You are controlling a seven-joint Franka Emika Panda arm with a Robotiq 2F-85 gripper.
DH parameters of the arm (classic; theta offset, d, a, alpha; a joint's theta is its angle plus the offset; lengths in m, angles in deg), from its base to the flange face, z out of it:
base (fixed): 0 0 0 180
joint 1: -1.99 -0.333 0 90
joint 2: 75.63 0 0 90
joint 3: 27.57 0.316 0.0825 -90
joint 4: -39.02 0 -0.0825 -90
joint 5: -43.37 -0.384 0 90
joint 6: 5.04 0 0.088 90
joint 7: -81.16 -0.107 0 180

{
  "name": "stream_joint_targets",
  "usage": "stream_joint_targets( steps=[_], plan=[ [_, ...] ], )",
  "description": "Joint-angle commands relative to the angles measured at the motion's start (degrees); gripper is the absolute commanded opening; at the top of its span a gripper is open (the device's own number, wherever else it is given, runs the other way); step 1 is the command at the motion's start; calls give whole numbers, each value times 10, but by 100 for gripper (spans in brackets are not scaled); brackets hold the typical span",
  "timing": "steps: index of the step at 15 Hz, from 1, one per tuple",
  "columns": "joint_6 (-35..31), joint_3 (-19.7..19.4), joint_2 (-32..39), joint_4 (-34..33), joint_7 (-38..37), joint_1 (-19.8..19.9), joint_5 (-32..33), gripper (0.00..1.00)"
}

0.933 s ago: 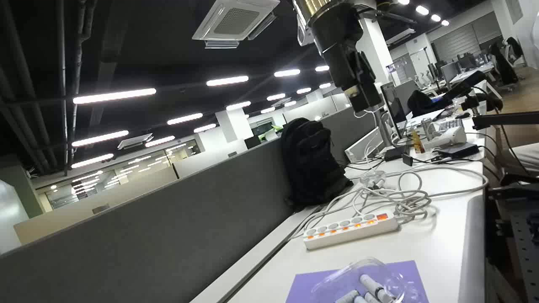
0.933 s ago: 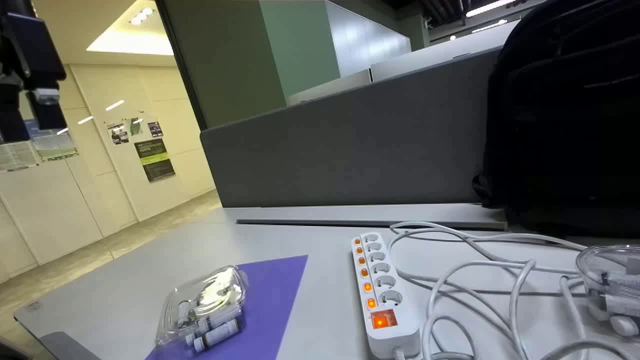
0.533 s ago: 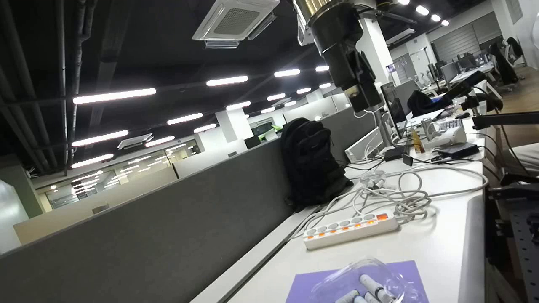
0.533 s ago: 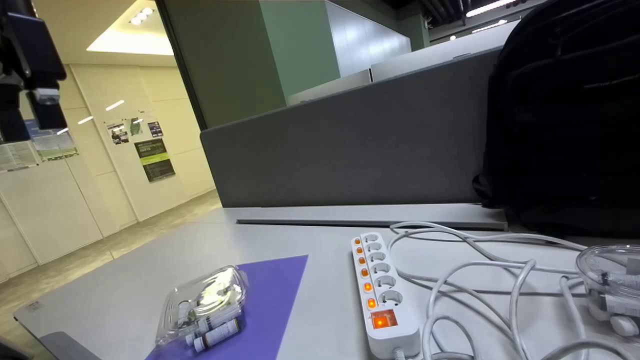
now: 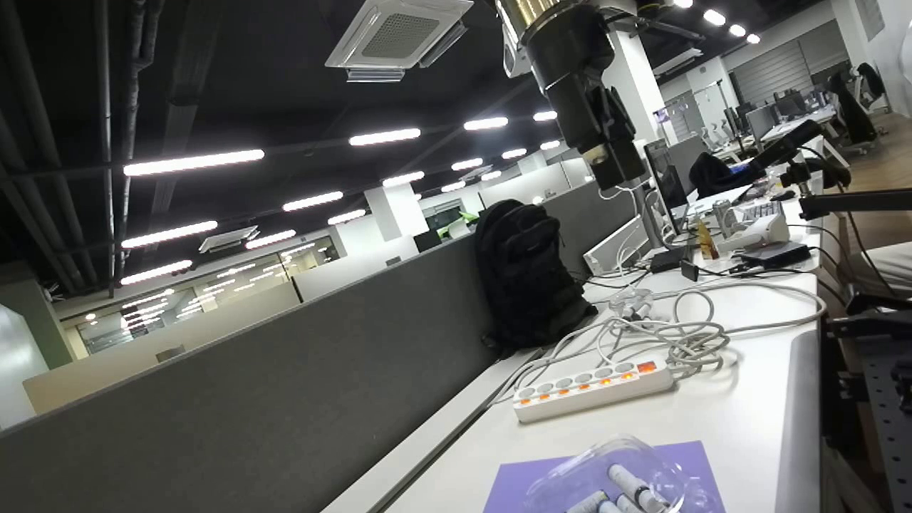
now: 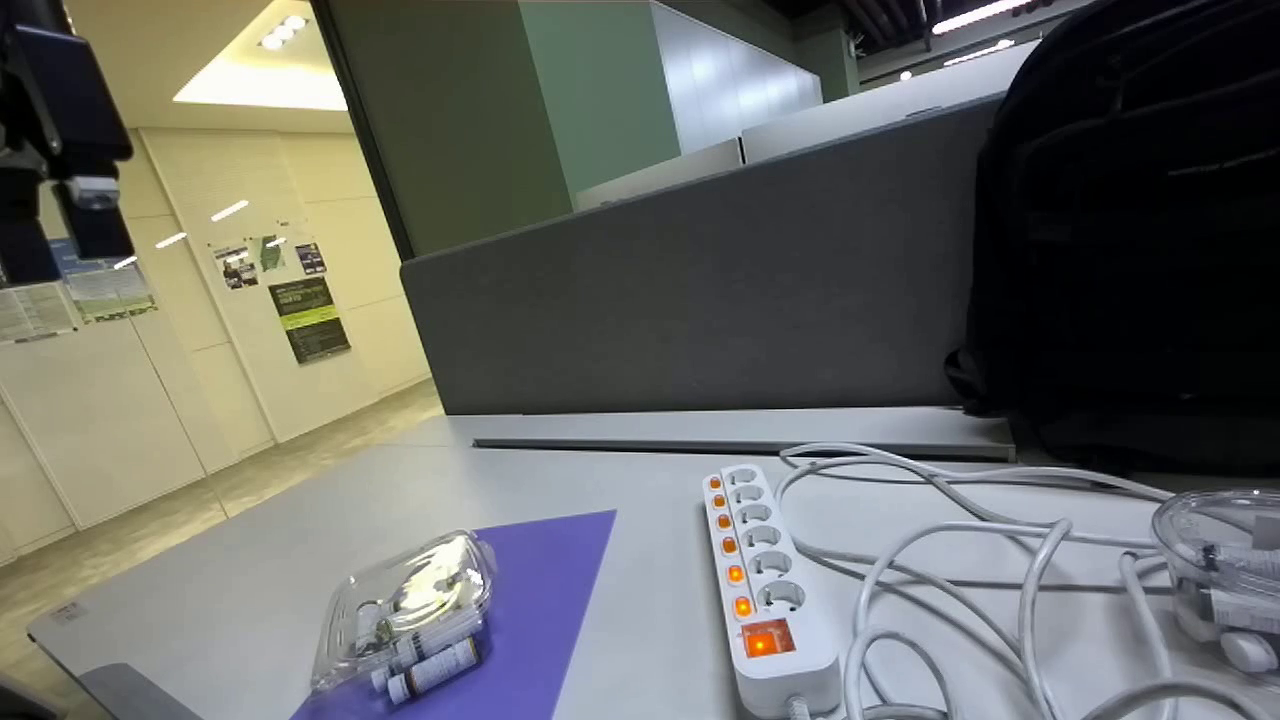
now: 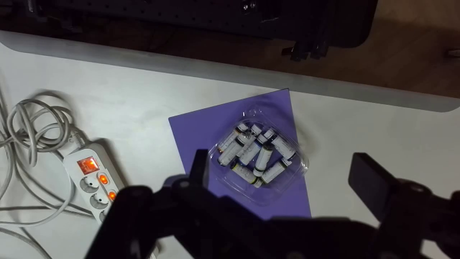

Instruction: Turn off the third switch from the right

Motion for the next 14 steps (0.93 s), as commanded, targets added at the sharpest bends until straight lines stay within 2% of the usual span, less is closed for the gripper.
stream_joint_targets(
  steps=[1,4,9,14],
  plan=[
    [1,1,0,-1,1,1,0,100],
    [-15,0,3,3,-1,7,2,100],
    [-152,-20,63,35,-5,59,31,100],
    [-298,-41,174,49,-6,103,71,100]
  ],
)
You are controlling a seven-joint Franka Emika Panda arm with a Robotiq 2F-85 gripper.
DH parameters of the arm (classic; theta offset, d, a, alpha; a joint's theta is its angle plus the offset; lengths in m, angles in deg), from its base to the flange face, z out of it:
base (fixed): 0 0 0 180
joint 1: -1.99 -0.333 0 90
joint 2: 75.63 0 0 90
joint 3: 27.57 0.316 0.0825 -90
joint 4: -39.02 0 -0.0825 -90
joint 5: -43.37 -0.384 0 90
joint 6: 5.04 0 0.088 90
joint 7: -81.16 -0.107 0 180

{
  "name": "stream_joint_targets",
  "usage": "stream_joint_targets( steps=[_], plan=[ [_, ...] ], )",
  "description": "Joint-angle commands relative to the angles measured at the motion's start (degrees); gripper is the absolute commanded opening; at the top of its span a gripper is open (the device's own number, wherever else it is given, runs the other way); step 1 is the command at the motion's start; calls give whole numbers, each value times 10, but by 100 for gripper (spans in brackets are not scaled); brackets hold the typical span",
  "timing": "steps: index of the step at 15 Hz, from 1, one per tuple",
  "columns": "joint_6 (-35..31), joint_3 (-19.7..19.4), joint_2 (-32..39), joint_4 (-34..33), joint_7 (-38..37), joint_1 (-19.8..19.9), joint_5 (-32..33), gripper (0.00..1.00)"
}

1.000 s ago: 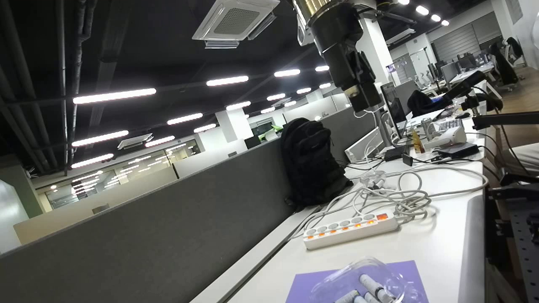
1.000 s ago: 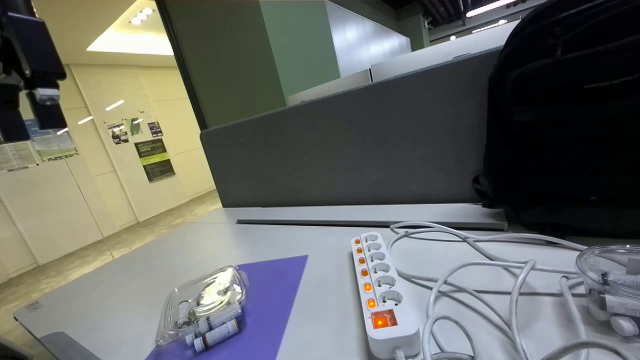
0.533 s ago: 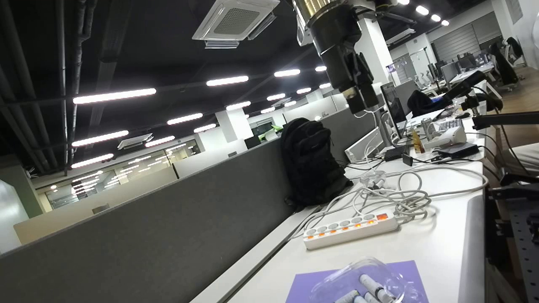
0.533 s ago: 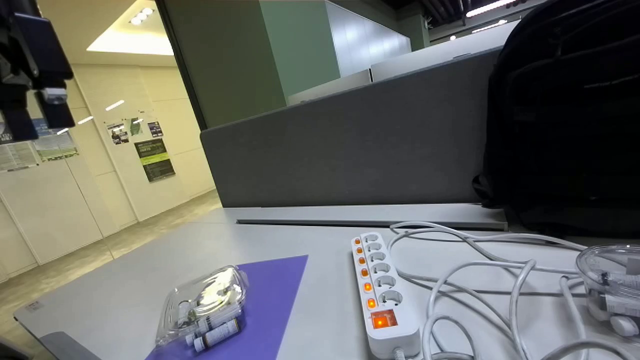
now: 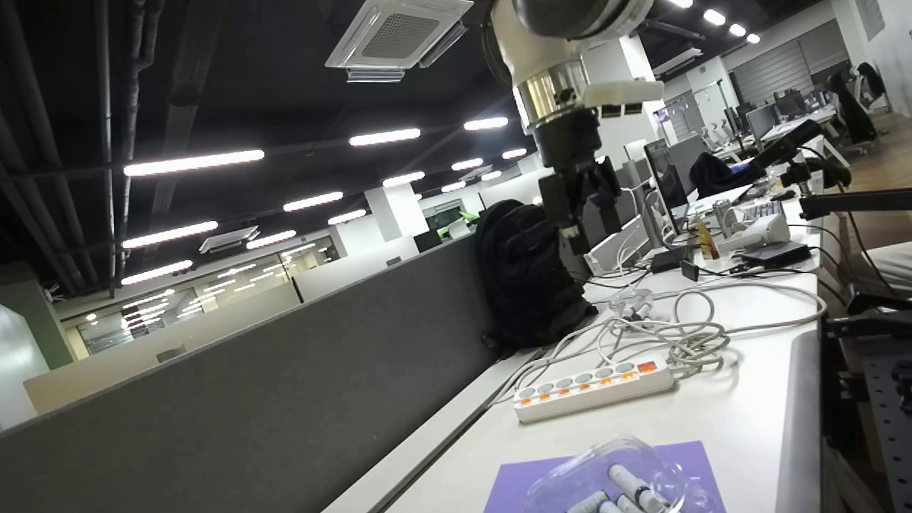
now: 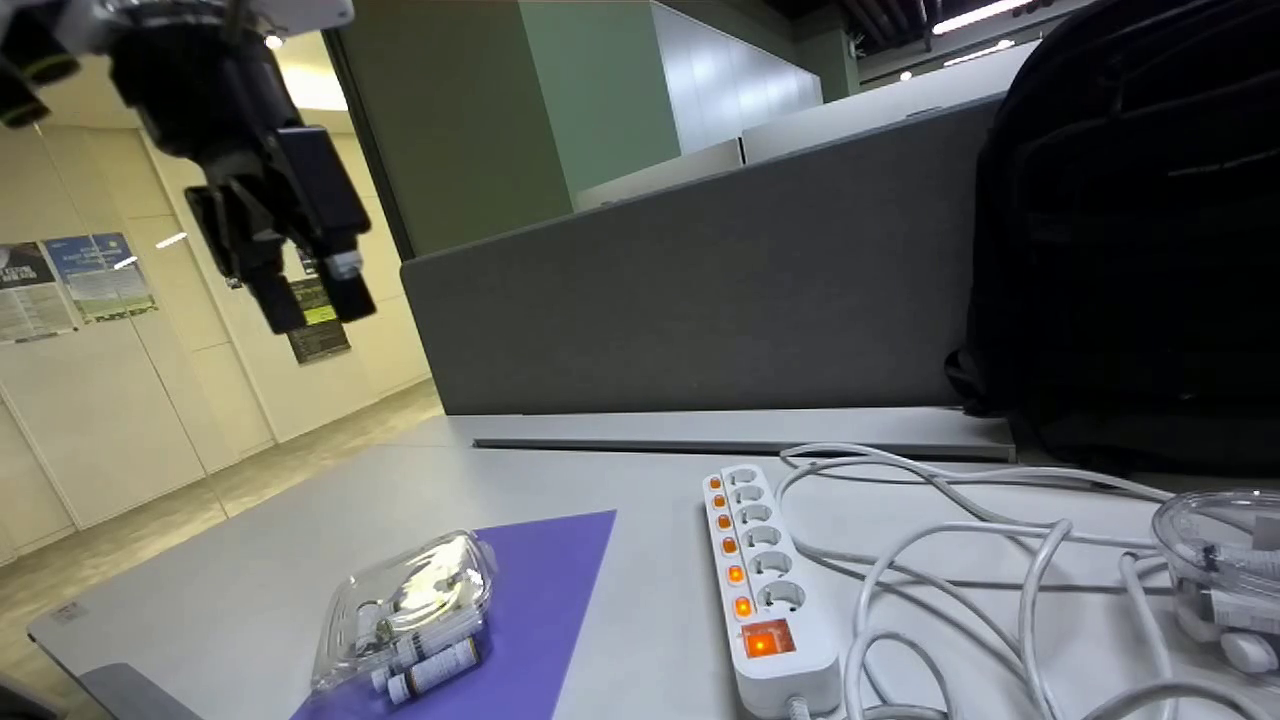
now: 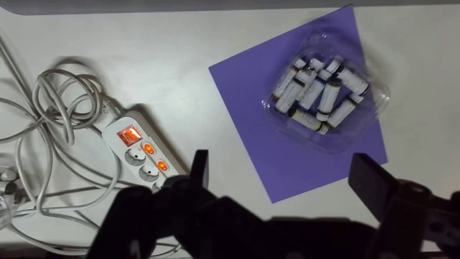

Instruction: Turn off the third switch from the right

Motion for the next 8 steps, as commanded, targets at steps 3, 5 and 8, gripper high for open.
stream_joint_targets(
  steps=[3,5,8],
  plan=[
    [-128,-23,131,-12,-13,38,42,100],
    [-162,-36,172,-21,-11,49,44,100],
    [-197,-55,225,-40,-6,63,47,100]
  ],
)
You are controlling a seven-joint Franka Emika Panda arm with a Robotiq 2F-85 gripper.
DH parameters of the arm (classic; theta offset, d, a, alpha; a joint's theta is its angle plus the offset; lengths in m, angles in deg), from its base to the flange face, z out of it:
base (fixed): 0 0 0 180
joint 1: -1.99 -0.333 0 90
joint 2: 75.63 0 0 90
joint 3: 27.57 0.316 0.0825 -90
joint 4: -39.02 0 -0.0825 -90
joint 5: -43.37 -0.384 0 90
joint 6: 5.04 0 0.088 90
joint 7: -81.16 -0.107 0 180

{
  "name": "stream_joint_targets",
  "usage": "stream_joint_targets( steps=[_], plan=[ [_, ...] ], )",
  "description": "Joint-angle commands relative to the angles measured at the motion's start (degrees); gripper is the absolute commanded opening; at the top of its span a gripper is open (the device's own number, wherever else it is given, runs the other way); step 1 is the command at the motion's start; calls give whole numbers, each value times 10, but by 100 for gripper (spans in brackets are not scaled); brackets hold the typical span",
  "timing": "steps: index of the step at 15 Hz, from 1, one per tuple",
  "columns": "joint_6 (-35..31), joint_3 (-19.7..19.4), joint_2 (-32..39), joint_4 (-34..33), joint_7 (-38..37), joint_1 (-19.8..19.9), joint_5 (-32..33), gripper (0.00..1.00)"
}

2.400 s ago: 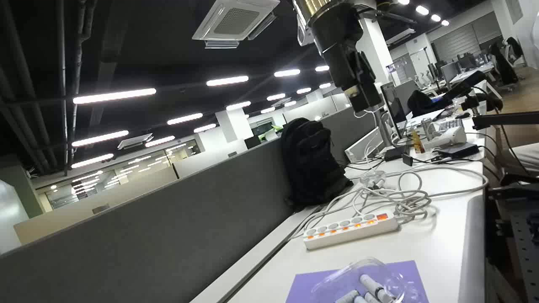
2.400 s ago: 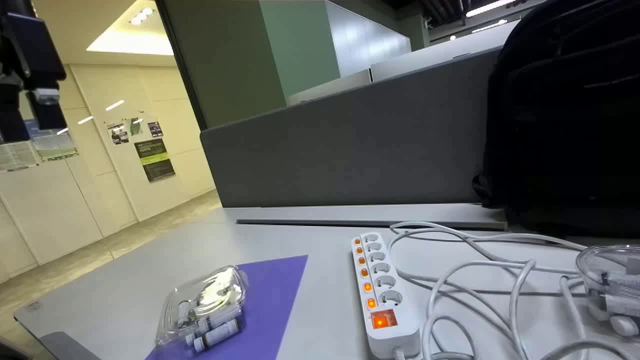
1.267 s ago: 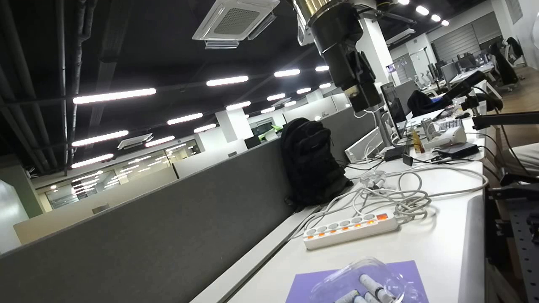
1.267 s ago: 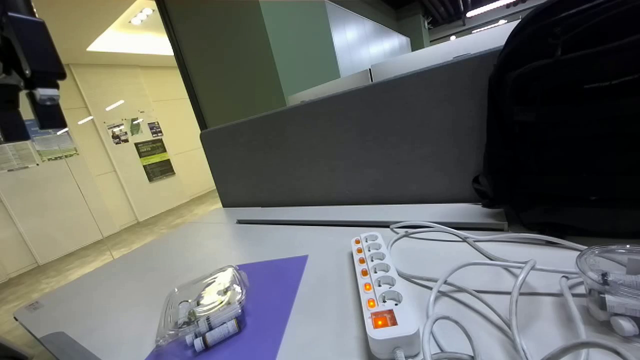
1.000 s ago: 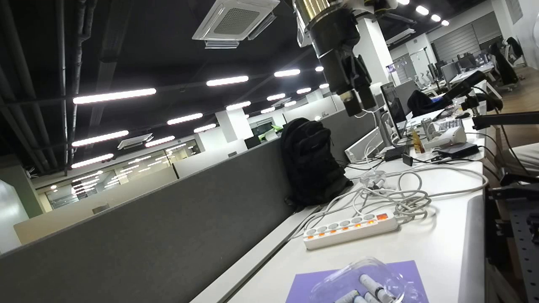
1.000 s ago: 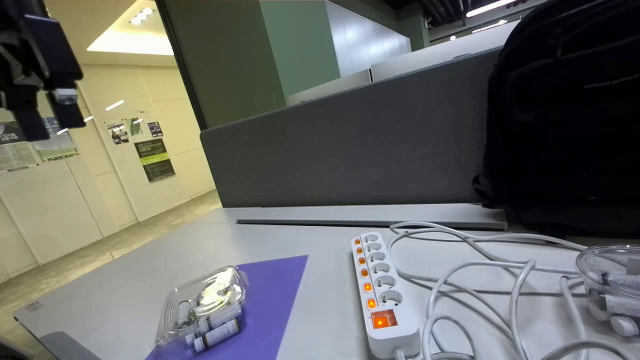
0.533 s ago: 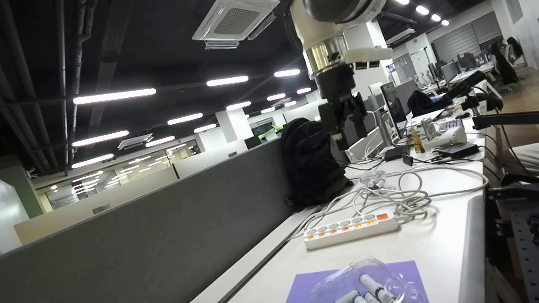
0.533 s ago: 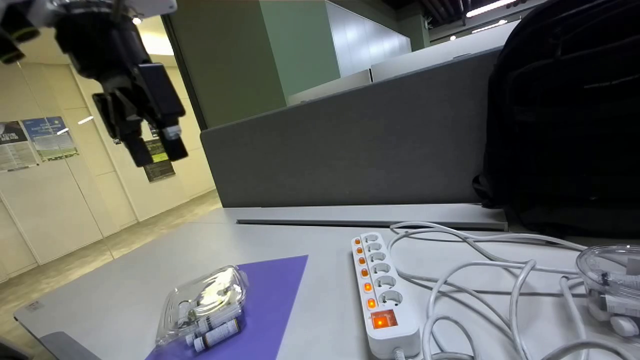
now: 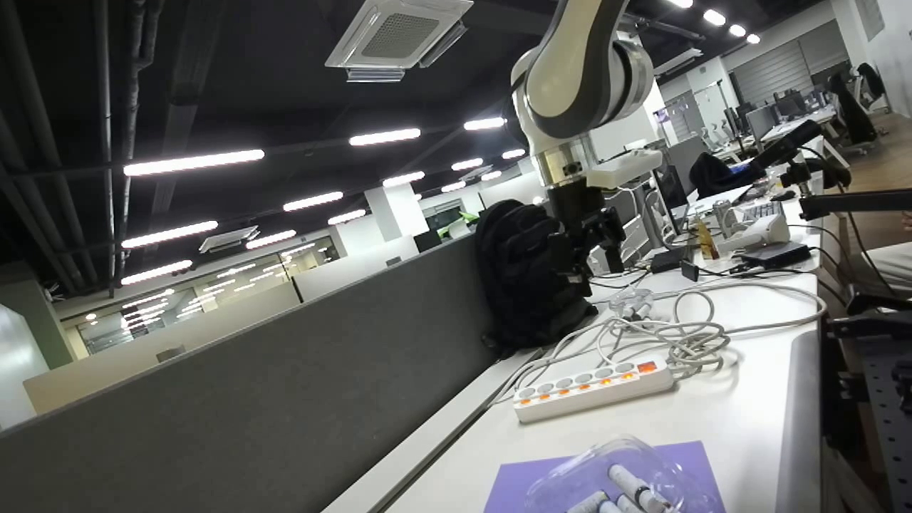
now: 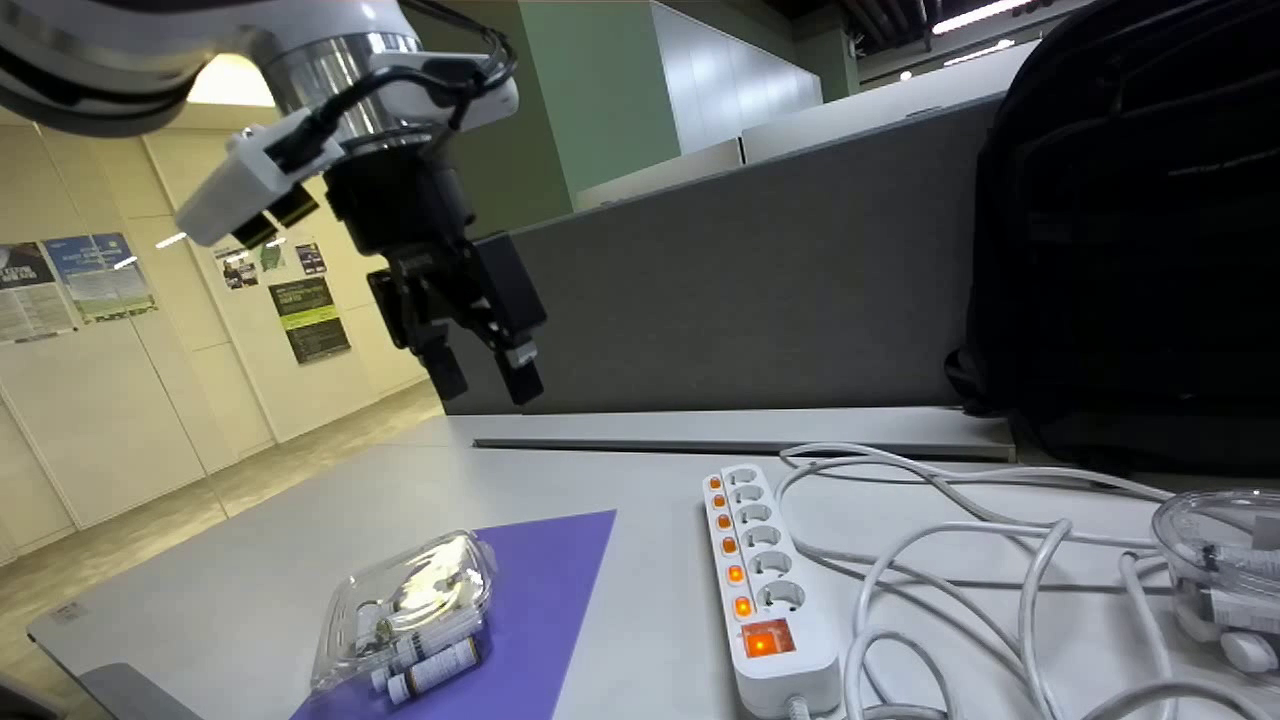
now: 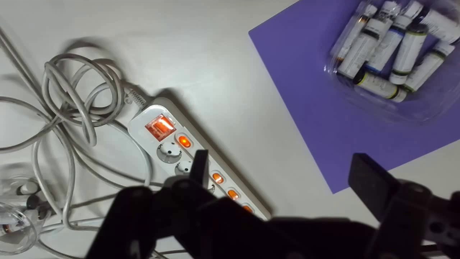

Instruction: Turn off the third switch from the right

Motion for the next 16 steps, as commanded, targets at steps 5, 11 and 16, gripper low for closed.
stream_joint_targets(
  steps=[5,11,16],
  plan=[
    [-22,-36,143,-88,-13,19,20,100],
    [-24,-45,150,-87,-1,12,7,100],
    [-72,-49,198,-113,-18,17,8,100]
  ],
)
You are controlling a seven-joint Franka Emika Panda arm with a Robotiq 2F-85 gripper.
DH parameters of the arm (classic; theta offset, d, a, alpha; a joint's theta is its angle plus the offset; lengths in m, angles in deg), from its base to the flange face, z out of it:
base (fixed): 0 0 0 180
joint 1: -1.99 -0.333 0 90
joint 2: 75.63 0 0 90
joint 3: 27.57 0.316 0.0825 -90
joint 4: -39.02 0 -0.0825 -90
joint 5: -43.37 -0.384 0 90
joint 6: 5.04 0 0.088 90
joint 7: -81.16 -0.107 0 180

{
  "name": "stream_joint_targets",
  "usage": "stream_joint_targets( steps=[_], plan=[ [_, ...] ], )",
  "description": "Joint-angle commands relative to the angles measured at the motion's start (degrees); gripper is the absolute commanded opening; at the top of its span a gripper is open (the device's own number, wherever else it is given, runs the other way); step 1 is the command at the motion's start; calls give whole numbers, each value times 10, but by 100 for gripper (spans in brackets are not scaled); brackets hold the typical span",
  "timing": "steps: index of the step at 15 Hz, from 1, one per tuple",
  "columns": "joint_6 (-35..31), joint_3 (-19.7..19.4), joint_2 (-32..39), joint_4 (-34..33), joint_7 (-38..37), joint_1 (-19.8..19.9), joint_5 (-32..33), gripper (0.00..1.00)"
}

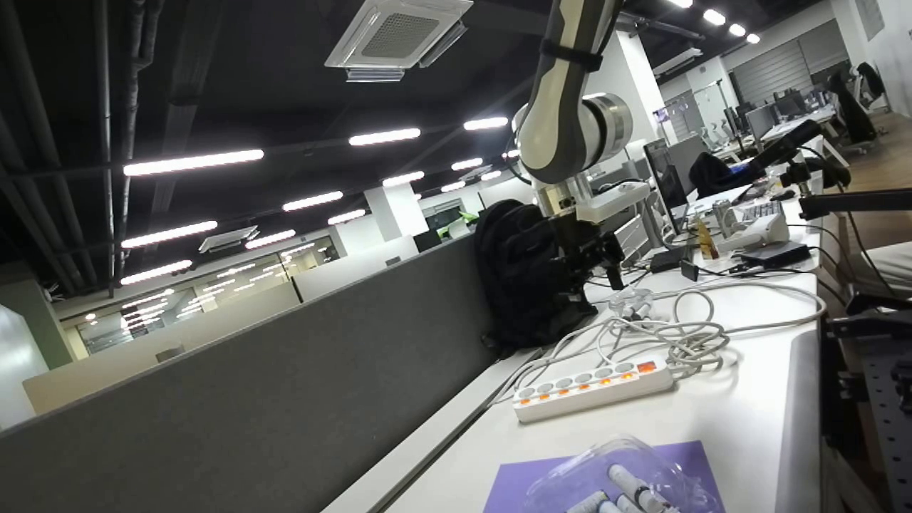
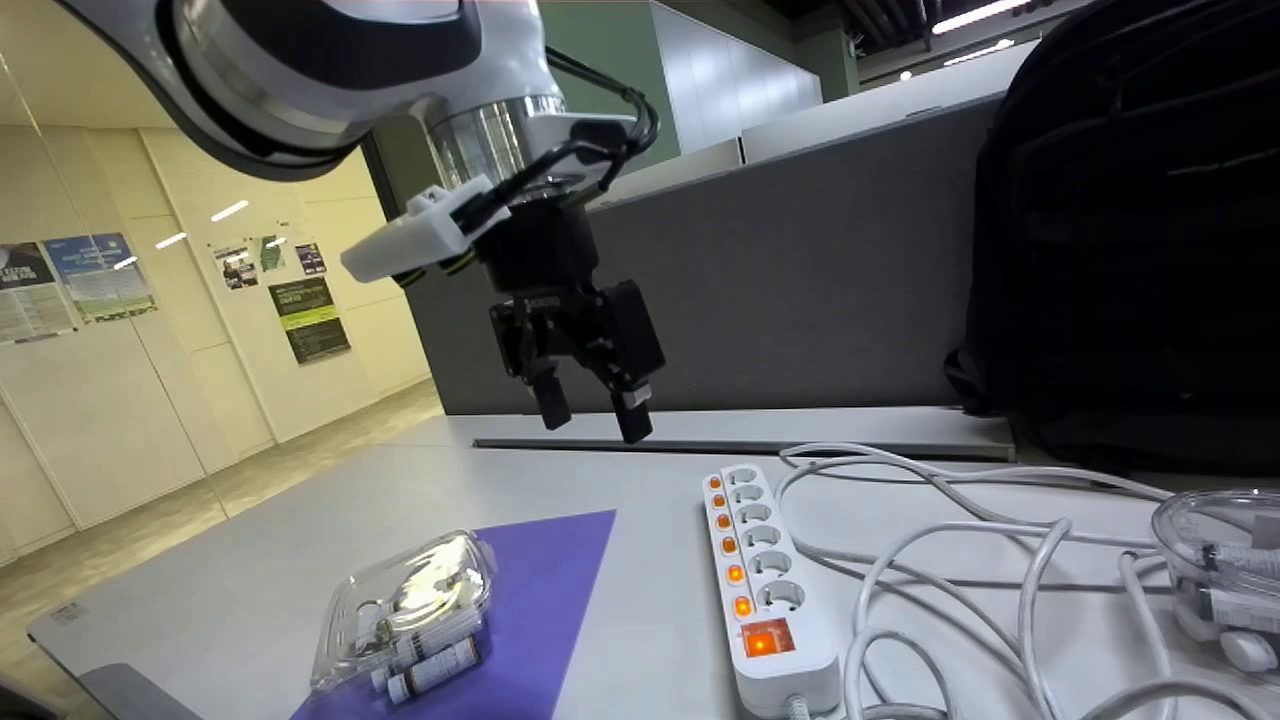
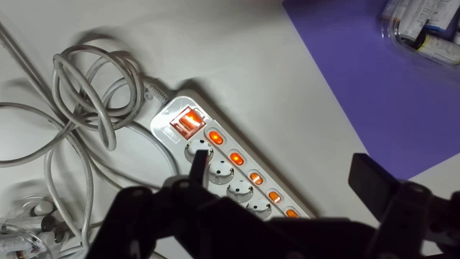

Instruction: Turn off the third switch from the right

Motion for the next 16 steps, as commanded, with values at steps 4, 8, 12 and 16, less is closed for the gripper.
stream_joint_targets(
  steps=[4,8,12,16],
  plan=[
    [-72,-21,123,-65,14,-3,-35,60],
    [-139,-12,206,-108,60,5,-82,33],
    [-177,6,258,-133,95,14,-89,5],
    [-191,29,281,-139,110,34,-104,0]
  ],
)
